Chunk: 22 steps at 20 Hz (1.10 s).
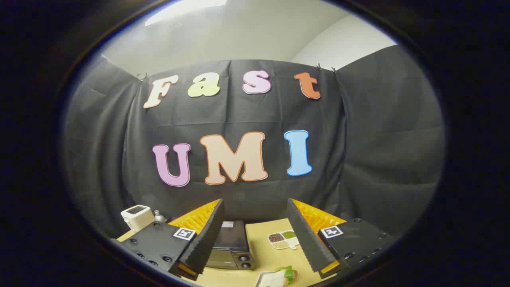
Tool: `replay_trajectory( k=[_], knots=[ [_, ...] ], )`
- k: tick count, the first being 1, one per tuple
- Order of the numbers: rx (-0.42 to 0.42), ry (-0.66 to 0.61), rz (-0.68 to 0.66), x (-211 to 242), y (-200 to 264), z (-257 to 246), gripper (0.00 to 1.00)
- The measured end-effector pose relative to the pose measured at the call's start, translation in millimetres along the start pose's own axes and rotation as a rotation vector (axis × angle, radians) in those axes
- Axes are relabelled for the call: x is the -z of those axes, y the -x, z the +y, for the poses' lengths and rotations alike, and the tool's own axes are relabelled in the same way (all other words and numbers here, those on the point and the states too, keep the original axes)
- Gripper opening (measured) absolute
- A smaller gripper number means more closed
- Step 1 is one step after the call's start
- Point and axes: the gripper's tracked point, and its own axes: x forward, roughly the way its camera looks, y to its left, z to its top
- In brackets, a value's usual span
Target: Open the toaster oven, put the food inside, and close the toaster oven door.
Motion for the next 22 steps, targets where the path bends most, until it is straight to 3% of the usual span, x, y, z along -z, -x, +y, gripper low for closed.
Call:
replay_trajectory(
  k=[14, 22],
  knots=[
    [0.011, 0.053, 0.005, -5, -25, 30, 0.98],
    [-0.028, 0.042, 0.031, 28, -23, 56, 0.98]
  ],
)
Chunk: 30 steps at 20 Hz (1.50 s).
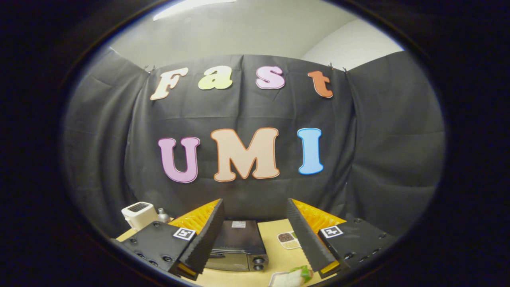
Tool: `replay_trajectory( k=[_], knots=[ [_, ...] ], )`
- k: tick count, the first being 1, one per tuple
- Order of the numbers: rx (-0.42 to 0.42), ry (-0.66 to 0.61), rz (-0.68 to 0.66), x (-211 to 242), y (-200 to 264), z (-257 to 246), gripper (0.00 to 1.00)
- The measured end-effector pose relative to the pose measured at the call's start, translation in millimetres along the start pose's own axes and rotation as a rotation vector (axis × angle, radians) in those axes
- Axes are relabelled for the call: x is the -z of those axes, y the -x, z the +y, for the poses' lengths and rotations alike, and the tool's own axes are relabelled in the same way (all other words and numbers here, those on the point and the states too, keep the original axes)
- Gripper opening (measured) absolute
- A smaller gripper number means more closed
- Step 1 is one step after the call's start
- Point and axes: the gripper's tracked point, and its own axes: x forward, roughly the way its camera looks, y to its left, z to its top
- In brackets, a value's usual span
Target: Open the toaster oven, put the food inside, and close the toaster oven door.
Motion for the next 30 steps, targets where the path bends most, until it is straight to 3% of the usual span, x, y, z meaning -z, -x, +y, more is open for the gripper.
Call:
replay_trajectory(
  k=[12, 30],
  knots=[
    [-0.104, -0.143, 0.123, 90, -11, 64, 0.98],
    [-0.187, -0.041, 0.219, 190, -54, 140, 0.97]
  ],
)
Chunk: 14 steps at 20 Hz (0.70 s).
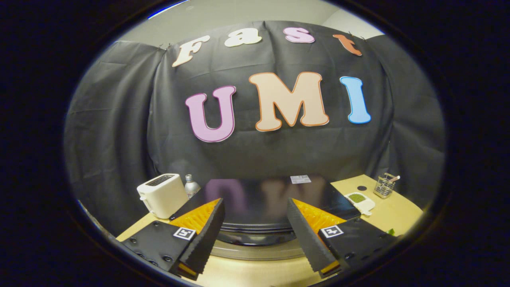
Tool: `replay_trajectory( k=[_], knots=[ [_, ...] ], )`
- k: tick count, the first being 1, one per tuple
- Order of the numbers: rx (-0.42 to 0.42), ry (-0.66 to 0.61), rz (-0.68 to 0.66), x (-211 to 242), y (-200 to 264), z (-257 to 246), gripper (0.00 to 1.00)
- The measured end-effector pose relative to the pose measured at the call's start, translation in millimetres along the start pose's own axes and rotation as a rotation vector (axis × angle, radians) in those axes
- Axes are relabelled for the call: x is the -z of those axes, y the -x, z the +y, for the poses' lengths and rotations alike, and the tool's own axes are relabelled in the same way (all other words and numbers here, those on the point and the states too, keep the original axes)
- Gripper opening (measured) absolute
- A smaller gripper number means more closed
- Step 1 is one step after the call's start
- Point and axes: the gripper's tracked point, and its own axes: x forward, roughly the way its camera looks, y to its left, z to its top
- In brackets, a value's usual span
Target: Open the toaster oven, put the food inside, and close the toaster oven door.
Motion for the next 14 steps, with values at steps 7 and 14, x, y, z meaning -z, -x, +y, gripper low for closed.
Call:
replay_trajectory(
  k=[7, 14],
  knots=[
    [0.057, 0.027, 0.027, 33, -6, -8, 0.97],
    [0.069, 0.009, -0.055, 34, -4, -9, 0.98]
  ],
)
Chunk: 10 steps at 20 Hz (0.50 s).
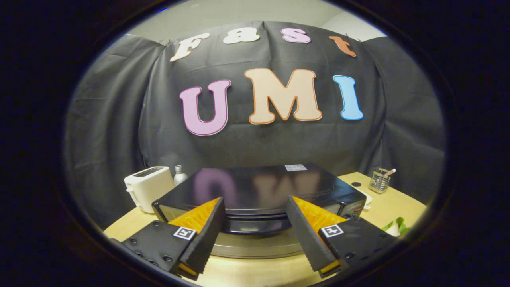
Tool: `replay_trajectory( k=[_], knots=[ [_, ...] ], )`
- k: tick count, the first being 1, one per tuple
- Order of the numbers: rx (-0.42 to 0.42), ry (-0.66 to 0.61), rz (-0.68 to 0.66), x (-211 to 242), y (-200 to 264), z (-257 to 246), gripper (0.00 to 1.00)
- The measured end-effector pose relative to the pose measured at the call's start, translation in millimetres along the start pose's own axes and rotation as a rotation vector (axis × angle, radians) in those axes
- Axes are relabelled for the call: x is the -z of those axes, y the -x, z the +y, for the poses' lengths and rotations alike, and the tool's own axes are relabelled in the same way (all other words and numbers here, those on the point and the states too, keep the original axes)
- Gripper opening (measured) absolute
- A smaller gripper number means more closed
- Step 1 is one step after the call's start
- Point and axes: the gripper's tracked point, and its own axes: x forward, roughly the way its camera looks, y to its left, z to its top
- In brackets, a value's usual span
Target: Open the toaster oven, put the food inside, and close the toaster oven door.
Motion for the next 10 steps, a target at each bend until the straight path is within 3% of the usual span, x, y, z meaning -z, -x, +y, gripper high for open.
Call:
replay_trajectory(
  k=[10],
  knots=[
    [0.009, -0.019, -0.037, 3.7, 10.4, -1.8, 0.97]
  ],
)
